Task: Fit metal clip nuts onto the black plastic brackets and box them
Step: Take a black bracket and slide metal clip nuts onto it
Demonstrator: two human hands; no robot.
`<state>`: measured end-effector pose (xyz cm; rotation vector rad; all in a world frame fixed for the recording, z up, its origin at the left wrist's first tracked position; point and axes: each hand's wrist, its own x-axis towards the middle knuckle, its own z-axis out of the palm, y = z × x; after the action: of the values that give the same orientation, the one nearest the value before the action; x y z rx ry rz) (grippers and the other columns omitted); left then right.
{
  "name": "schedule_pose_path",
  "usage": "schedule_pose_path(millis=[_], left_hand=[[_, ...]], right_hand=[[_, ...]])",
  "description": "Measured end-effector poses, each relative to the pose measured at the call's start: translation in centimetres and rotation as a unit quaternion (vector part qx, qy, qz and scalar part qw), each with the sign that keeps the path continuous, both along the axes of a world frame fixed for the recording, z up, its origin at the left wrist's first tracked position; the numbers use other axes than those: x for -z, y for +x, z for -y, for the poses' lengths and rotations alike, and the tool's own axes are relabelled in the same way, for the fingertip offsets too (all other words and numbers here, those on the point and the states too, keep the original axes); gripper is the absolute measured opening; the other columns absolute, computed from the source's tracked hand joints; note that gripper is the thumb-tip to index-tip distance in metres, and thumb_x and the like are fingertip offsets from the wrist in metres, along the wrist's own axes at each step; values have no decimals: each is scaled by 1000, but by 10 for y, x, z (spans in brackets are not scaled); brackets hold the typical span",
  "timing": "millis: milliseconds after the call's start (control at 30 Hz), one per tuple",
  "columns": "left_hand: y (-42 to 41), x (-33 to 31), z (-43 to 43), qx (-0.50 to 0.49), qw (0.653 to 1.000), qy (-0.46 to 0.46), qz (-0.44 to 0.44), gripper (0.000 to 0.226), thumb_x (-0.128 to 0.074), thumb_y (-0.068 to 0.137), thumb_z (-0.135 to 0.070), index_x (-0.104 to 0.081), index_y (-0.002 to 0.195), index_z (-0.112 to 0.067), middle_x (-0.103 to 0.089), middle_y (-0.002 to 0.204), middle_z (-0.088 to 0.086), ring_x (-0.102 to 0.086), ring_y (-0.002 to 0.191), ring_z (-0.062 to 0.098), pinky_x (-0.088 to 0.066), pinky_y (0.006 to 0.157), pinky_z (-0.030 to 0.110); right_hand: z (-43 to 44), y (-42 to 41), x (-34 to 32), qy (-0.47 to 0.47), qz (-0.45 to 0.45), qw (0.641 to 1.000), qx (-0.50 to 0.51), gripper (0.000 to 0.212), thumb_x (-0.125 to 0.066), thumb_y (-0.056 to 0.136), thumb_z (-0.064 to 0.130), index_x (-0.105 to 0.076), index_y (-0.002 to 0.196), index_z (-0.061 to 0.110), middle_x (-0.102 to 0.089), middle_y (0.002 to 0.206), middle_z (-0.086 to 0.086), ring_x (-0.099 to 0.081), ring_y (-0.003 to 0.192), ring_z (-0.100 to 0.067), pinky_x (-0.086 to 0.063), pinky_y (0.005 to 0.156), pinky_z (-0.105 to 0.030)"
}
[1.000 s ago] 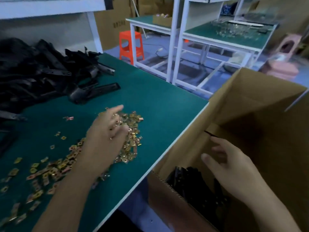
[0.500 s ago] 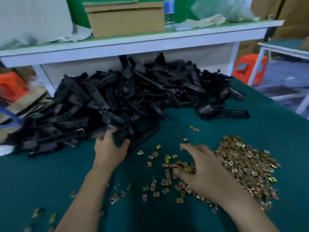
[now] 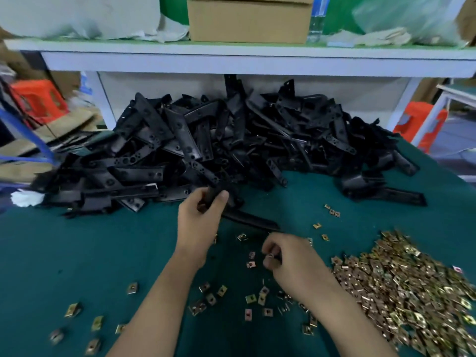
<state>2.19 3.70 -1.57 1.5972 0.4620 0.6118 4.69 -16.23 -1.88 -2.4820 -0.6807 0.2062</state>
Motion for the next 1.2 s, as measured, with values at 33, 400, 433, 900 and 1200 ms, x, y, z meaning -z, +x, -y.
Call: schedule_pose_path(millis=[33, 400, 433, 900, 1200], left_hand=[[-4, -7, -1, 10, 997, -69, 25, 15, -71, 94, -37, -69, 85, -25, -66, 82, 4, -63, 77, 10, -52, 72, 29], [-20, -13, -16, 167, 898, -386, 126, 15, -76, 87, -19, -62, 82, -16, -65, 88, 10, -66, 75, 19, -53, 61, 24], [-19, -9, -16, 195, 900, -374, 111, 17, -74, 90, -18, -58, 84, -15, -60, 88, 10, -62, 71, 16, -48, 57, 23], [-19, 4, -7, 333, 889, -302, 84, 23, -74, 90, -19, -65, 111, -22, -64, 90, 5, -60, 74, 19, -55, 76, 26], [-21, 4, -3, 361, 884, -286, 76, 33, -67, 92, -13, -60, 122, -24, -66, 93, 11, -63, 74, 18, -55, 71, 25]], right_hand=[[1, 0, -1, 10, -7, 1000, 6, 23, -68, 87, 9, -67, 97, 30, -61, 87, 13, -58, 78, 1, -43, 63, -11], [20, 16, -17, 56, -23, 997, 40, 21, -69, 93, 22, -75, 101, 40, -68, 92, 24, -59, 88, 12, -40, 67, 2], [19, 21, -16, 64, 1, 996, 60, 20, -69, 93, 24, -75, 103, 39, -67, 93, 24, -59, 87, 10, -40, 67, 0], [-4, 51, -3, 249, -56, 967, 16, 21, -72, 91, 17, -74, 99, 37, -69, 79, 17, -62, 74, -2, -48, 68, -14], [-16, 26, -20, 470, -272, 839, -31, 20, -63, 86, 16, -70, 104, 11, -77, 98, -10, -74, 90, -19, -56, 78, -22]])
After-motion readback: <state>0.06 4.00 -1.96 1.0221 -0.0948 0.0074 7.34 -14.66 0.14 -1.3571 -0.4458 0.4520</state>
